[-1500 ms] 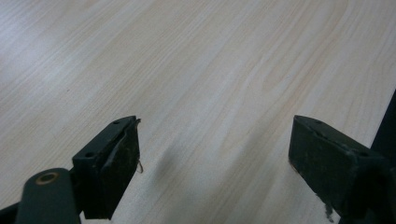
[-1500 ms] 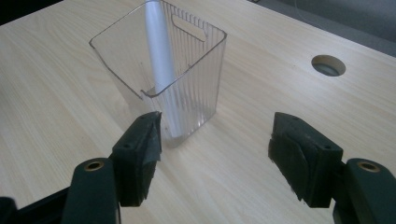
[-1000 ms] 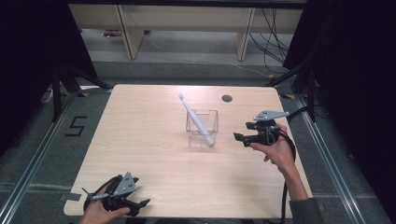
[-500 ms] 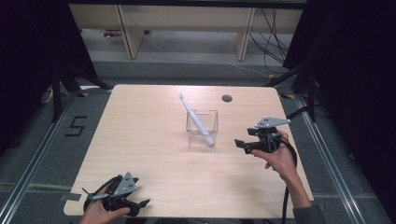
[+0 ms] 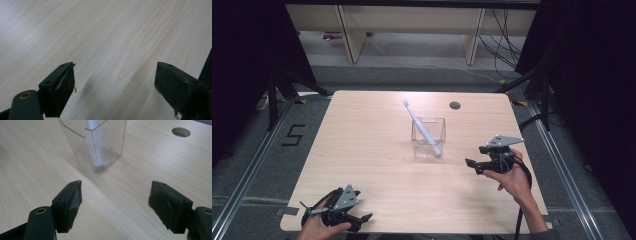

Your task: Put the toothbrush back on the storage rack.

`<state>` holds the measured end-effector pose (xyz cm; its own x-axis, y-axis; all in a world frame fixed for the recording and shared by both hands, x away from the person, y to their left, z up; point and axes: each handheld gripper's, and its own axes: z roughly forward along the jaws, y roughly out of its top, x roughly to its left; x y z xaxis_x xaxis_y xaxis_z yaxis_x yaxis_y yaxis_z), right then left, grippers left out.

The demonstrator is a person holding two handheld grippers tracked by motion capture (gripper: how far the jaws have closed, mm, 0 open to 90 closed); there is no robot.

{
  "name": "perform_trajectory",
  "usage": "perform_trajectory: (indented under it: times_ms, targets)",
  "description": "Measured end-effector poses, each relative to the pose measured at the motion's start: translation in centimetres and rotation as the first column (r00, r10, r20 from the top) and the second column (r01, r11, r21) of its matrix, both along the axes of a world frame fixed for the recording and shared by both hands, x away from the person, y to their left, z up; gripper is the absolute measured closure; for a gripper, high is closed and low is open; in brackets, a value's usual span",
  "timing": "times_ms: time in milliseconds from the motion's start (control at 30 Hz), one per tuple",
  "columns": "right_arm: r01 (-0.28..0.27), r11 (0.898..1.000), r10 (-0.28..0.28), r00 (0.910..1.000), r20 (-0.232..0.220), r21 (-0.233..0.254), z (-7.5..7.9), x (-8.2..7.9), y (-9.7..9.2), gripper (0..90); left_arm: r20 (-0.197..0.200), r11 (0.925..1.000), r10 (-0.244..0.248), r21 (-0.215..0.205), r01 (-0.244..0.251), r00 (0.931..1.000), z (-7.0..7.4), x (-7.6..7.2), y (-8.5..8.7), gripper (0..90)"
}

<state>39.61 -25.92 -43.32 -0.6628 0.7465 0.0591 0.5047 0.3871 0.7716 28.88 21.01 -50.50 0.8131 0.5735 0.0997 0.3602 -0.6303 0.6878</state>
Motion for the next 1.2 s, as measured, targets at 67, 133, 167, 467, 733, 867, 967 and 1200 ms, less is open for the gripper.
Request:
perform_trajectory:
  times_ms: [67, 133, 167, 467, 733, 867, 967, 1200]
  targets:
    - [0.008, 1.0, -0.008, 1.0, 0.003, 0.009, -0.2, -0.2, -0.1, 27.1, -0.001, 1.0, 0.001, 0.0, -0.001, 1.0, 0.0, 0.0, 0.0, 16.1]
    - [0.004, 1.0, -0.004, 1.0, -0.003, 0.0, -0.4, -0.4, -0.4, 27.1, 0.001, 1.0, 0.0, 0.002, 0.0, 1.0, 0.0, 0.0, 0.0, 16.1]
    - [0.007, 1.0, -0.007, 0.9999, -0.013, 0.018, -0.5, -0.5, -0.3, 27.1, 0.001, 1.0, -0.002, 0.002, 0.002, 1.0, 0.0, 0.0, 0.0, 16.1]
    - [-0.005, 1.0, 0.005, 0.9998, -0.017, 0.018, -1.6, -1.5, -0.6, 27.1, -0.001, 1.0, 0.003, 0.001, -0.003, 1.0, 0.0, 0.0, 0.0, 16.1]
    - [-0.023, 0.999, 0.024, 0.9992, -0.033, 0.026, -2.3, -2.1, -0.6, 22.5, -0.004, 1.0, 0.005, 0.001, -0.005, 1.0, 0.0, 0.0, 0.0, 16.1]
    - [-0.013, 0.999, 0.015, 0.9985, -0.053, 0.04, -2.6, -2.4, -0.5, 18.9, -0.004, 1.0, 0.0, 0.004, 0.0, 1.0, 0.0, -0.1, 0.0, 16.2]
    - [-0.013, 0.999, 0.015, 0.9988, -0.047, 0.044, -3.1, -2.6, -0.5, 16.7, -0.001, 0.9999, -0.002, 0.011, 0.002, 1.0, 0.0, 0.0, 0.0, 16.2]
    - [-0.019, 0.999, 0.02, 0.9989, -0.042, 0.029, -3.7, -3.4, -0.6, 16.3, -0.003, 1.0, 0.001, 0.009, -0.001, 1.0, 0.0, 0.0, 0.0, 16.2]
